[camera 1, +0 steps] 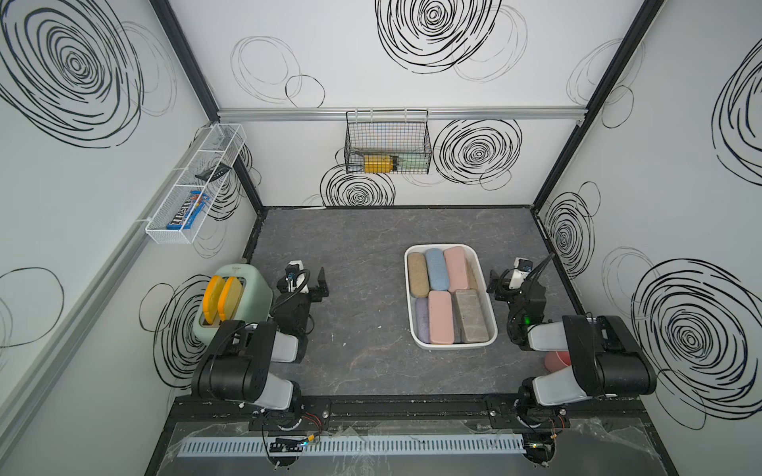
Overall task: Put the glasses cases into the storage boxes
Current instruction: Reset both arms
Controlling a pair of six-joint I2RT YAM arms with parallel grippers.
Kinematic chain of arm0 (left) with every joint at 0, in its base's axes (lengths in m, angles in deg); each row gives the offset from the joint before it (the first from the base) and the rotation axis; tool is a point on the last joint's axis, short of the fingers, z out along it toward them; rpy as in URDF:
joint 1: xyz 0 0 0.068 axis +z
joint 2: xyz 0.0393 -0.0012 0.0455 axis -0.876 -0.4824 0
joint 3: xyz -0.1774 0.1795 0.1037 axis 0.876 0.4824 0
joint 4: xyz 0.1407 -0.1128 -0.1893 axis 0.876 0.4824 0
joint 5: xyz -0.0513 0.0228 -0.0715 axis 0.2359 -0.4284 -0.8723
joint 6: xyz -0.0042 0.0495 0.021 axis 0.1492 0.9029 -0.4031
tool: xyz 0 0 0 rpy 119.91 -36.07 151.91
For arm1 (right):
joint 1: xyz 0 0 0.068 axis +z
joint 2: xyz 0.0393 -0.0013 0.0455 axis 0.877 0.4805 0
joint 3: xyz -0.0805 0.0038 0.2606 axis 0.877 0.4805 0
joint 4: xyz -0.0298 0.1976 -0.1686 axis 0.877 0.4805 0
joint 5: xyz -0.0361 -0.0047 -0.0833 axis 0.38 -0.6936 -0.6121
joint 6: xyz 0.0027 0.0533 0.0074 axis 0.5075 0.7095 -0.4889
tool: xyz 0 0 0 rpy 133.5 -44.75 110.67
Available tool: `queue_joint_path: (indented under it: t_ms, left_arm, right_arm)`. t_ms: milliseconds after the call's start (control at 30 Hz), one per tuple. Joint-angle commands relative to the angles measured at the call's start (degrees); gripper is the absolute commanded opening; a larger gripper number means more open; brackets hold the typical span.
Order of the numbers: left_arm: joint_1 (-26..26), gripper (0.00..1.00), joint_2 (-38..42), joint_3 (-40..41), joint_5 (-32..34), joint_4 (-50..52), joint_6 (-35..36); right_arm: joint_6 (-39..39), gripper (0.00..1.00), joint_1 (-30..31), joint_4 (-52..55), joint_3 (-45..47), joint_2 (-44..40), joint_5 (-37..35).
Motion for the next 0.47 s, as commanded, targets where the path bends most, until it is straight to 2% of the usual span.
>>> queue_joint_path:
  t_ms: [0,233,300,433]
  left_arm:
    - [0.0,0.96,-0.1,0.1,-0.3,-5.0,0.9]
    - [-0.4,0.96,-0.2,-0.3,0.6,-4.2,1.2]
    - [-0.7,0.96,-0.3,-0.7,1.0,-3.6,1.5]
    - [-1.6,0.96,-0.1,-0.8,2.4,-3.1,2.1]
  right_arm:
    - [-0.9,0.97,0.1,-2.8,-0.7,-0.6,0.8]
    - [-1.0,0.97,0.1,-2.3,-1.2,0.0,0.8]
    - [-1.3,0.98,-0.6,0.7,-3.6,1.7,3.7]
    - [-2.1,0.97,-0.1,-2.5,-0.9,-0.3,3.8]
